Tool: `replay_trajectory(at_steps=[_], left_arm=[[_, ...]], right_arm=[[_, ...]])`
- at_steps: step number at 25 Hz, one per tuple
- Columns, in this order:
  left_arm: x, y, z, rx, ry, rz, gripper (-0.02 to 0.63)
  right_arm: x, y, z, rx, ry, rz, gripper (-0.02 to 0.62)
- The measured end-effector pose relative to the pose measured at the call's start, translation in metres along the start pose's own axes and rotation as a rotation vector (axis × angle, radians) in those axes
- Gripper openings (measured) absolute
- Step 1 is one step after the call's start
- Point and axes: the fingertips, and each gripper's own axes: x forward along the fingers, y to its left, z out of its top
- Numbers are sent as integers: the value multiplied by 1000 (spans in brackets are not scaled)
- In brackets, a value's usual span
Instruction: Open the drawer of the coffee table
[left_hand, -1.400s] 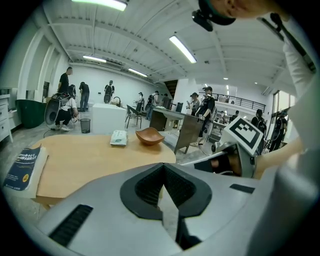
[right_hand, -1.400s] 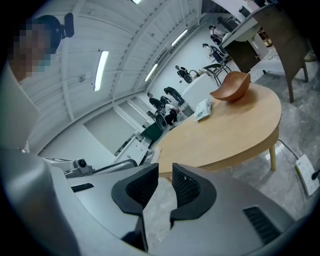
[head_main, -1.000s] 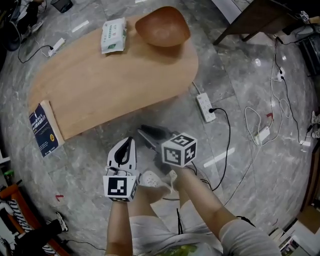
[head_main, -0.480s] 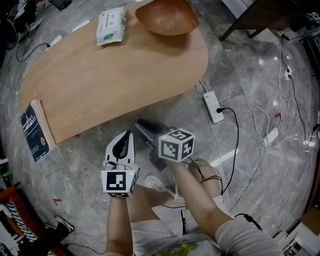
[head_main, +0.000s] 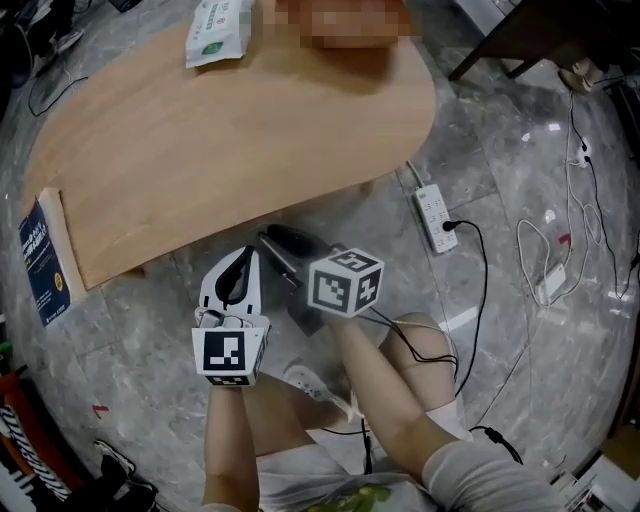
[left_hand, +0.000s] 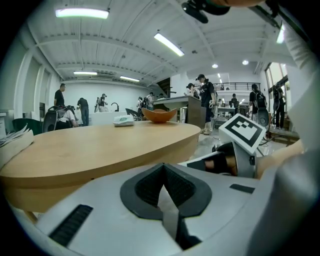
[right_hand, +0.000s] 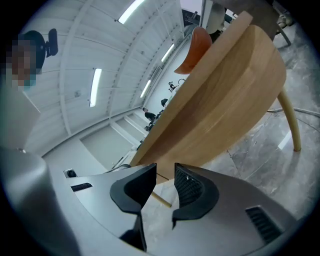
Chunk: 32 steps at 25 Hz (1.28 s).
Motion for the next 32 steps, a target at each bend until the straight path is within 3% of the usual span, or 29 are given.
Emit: replay_trajectory(at_steps=[12,19,27,32], left_arm=[[26,16,-18,87,-98,15,9],[32,14,-25,139,-100,-12,9],[35,10,-28,158,-109,-36,9],[45,-1,-30,128,-119,-73,9]], right_arm=[[24,-41,-10,-20,-46,54,102],[31,-69,-12,50,-69,55,121],[43,-83,3,67,-63,115,123],[44,-84,10,109,-82,179,124]])
